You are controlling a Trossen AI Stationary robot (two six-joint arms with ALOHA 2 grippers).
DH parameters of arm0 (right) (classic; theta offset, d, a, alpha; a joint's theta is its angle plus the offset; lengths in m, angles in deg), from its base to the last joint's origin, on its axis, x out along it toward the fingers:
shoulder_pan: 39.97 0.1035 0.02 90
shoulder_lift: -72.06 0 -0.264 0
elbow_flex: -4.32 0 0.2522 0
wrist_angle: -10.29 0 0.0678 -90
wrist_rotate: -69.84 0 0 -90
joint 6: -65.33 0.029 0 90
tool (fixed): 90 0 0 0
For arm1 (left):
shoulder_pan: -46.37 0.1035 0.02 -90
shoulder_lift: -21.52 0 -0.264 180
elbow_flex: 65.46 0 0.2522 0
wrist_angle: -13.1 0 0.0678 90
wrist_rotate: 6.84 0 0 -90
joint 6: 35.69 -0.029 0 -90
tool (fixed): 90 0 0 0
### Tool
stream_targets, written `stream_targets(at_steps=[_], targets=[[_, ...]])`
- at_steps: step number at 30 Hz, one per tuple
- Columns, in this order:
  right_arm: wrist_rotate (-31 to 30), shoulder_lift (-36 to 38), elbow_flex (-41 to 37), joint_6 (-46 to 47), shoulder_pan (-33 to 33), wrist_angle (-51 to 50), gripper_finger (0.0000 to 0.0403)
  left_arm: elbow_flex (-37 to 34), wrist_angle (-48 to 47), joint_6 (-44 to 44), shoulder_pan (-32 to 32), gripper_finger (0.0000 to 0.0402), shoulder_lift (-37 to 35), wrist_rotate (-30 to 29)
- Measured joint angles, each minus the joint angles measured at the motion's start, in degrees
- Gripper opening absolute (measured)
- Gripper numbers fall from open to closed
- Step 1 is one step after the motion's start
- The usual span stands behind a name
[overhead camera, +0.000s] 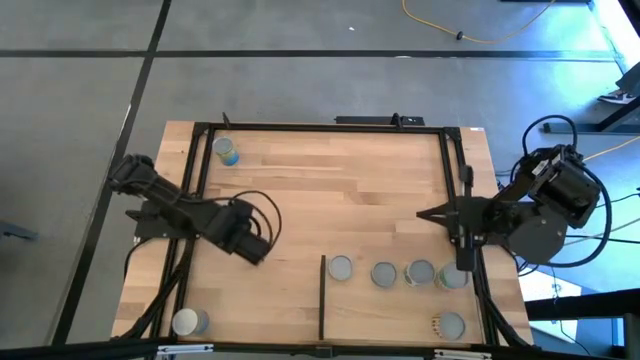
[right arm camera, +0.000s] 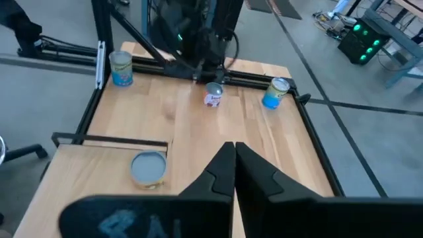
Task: Pick and place cans onto a shelf
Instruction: Put the orange canned meatballs on the shelf aligned with the other white canned mixed vegetables
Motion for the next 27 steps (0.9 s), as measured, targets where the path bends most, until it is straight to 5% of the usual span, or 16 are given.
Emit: stream_targets(at_steps=[9,27], targets=[[-0.3,-0.1,0.0,-1.6,-2.8,0.4,0.001,-15.1,1.9,6.2,10.8,0.0067,-6.7,0.1],[-1.4,-0.1,0.0,6.1,-9.2,-3.8,0.001,-30.7,22.4,-12.3,24.0,0.0067,-10.0,1.6]])
